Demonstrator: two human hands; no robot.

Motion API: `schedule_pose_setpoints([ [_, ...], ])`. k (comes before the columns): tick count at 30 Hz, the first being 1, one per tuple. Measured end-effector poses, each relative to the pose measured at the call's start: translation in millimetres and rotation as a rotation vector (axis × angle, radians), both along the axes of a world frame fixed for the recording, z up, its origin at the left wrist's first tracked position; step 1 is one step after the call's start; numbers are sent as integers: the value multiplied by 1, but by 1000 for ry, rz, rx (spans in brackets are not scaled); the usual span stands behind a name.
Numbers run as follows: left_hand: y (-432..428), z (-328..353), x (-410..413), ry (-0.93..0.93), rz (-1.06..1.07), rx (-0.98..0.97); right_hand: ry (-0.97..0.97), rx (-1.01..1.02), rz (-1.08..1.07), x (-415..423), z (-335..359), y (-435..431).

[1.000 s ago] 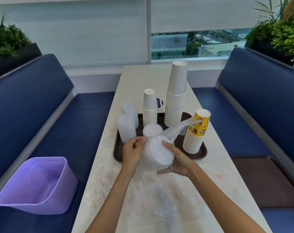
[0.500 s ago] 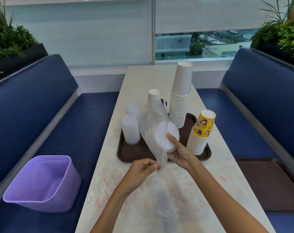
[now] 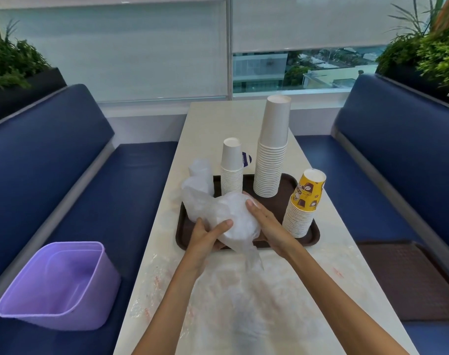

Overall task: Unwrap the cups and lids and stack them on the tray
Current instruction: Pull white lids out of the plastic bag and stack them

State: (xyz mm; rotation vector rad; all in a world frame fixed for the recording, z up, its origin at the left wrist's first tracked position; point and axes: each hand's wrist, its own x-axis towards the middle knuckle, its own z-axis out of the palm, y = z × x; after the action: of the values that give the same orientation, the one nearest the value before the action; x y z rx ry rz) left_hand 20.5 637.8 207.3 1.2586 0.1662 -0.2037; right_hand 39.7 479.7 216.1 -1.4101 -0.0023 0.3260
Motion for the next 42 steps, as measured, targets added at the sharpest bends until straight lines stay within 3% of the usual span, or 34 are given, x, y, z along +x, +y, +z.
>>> schedule_pose_setpoints([
  [3, 0, -6, -1, -7, 11, -129, -86, 31, -135, 0, 1, 2],
  [6, 1, -7, 1, 3, 24, -129, -81, 47, -214, -3, 2, 1],
  [15, -10, -10, 4, 39, 129, -184, 114, 245, -344, -4, -14, -9],
  [20, -27, -10, 5, 114, 199, -274, 259, 228, -322, -12, -44, -11],
  [24, -33, -11, 4, 144, 210, -291, 378, 109, -193, -28, -58, -12],
  [27, -33, -13, 3, 117, 208, -260, 379, -149, 13, -36, -54, -20],
  [30, -27, -13, 2, 105, 227, -199, 206, -357, -162, -23, -41, -28],
  [32, -24, -14, 2, 98, 239, -150, 76, -238, -318, -13, -27, -28],
  [34, -24, -12, 1, 77, 238, -107, -2, -81, -266, -7, -15, -20],
  [37, -28, -9, 2, 45, 209, -37, -51, -33, -134, -7, -4, -4],
  [39, -29, -4, 1, 4, 181, 34, -9, 24, -163, -6, -8, 3],
  [42, -25, -6, -2, -81, 76, 160, 191, 294, -216, -4, -15, 5],
])
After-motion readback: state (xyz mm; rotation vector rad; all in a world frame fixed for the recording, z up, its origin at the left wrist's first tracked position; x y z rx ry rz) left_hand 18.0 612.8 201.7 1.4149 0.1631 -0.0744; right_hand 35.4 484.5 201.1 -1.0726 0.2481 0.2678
